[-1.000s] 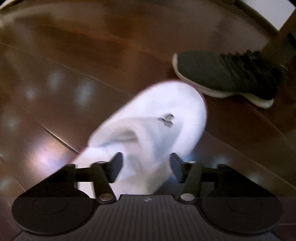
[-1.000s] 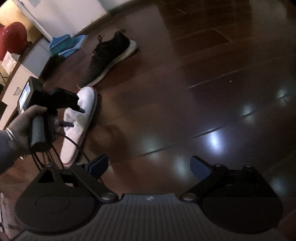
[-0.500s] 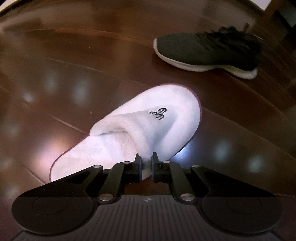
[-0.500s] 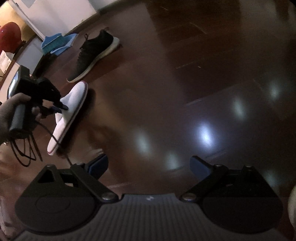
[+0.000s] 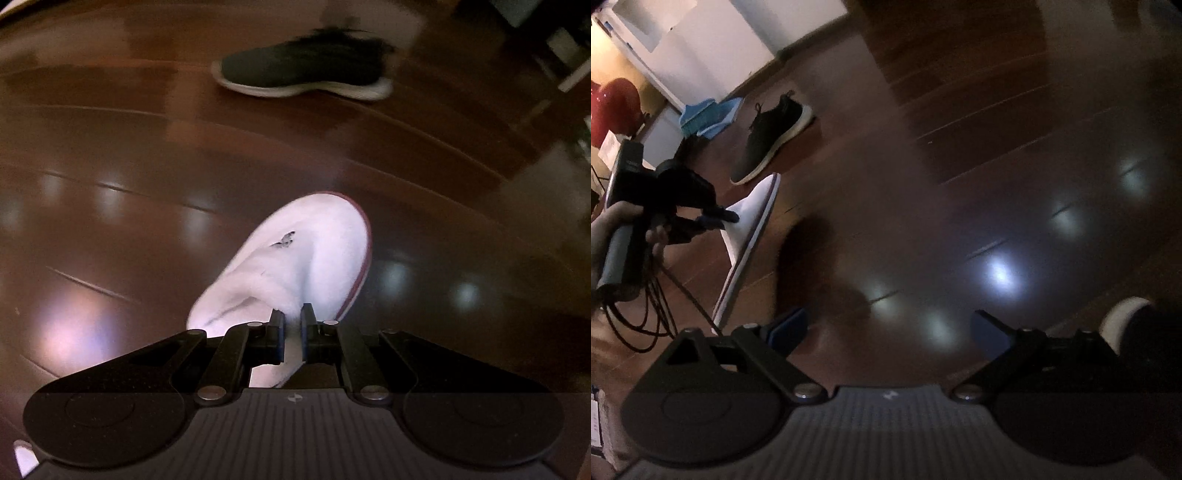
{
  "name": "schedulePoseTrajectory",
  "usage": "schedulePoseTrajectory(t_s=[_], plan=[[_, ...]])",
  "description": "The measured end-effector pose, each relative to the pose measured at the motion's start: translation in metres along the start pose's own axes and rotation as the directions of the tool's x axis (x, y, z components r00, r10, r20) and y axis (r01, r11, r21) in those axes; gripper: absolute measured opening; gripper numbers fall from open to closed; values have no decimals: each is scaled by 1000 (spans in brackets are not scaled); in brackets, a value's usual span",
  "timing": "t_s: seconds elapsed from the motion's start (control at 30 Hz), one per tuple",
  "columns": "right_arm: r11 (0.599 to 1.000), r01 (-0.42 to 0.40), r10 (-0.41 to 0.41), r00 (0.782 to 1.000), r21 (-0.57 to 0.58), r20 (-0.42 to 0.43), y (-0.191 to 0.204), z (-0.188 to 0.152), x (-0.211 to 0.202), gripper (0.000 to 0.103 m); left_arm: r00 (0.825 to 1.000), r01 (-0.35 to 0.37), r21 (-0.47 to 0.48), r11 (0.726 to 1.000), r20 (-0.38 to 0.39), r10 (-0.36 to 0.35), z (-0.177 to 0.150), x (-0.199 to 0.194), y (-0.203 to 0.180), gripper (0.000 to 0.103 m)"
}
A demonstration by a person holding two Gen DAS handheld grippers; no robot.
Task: Organize scattered shoes
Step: 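Lift the white slipper with the left gripper and carry it toward the row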
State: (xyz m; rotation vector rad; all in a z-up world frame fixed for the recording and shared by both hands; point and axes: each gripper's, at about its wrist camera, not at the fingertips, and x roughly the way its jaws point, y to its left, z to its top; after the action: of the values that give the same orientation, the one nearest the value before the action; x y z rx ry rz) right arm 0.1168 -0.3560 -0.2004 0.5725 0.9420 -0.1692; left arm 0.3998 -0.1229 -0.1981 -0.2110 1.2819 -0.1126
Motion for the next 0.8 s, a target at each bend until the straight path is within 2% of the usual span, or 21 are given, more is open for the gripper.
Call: schedulePoseTrajectory(t_s=[0.1, 0.17, 0.3, 0.4, 0.47, 0.53, 0.6, 0.63, 0.73, 0.8], plan=[[1000, -12, 12, 1000, -12, 7, -13, -4, -21, 97, 998, 68, 66, 996, -4, -68, -34, -29, -33, 10], [1000, -1, 1, 1000, -11, 31, -32, -11, -51, 97, 994, 108, 104, 989, -9, -108, -55, -43, -51, 10], [999, 33, -33, 995, 2, 93, -62, -31, -94, 97, 980, 201, 193, 960, -37, -197, -105, -75, -91, 10], [998, 58, -60, 988, 14, 139, -84, -47, -125, 97, 966, 260, 262, 929, -70, -251, -140, -92, -118, 10], [997, 75, -78, 982, 22, 170, -99, -57, -146, 97, 954, 299, 346, 889, -105, -280, -173, -104, -145, 10], [995, 91, -95, 975, 31, 200, -114, -67, -167, 97, 950, 311, 396, 864, -117, -289, -191, -109, -159, 10], [993, 107, -113, 967, 40, 230, -129, -77, -188, 97, 944, 327, 469, 820, -131, -302, -221, -122, -181, 10], [992, 115, -122, 962, 45, 245, -136, -82, -199, 97, 938, 342, 513, 787, -134, -320, -244, -136, -193, 10], [989, 138, -149, 946, 60, 289, -159, -97, -230, 97, 930, 350, 577, 738, -117, -350, -289, -169, -204, 10], [988, 134, -150, 936, 73, 319, -165, -110, -251, 97, 931, 331, 619, 712, -91, -354, -326, -195, -206, 10]])
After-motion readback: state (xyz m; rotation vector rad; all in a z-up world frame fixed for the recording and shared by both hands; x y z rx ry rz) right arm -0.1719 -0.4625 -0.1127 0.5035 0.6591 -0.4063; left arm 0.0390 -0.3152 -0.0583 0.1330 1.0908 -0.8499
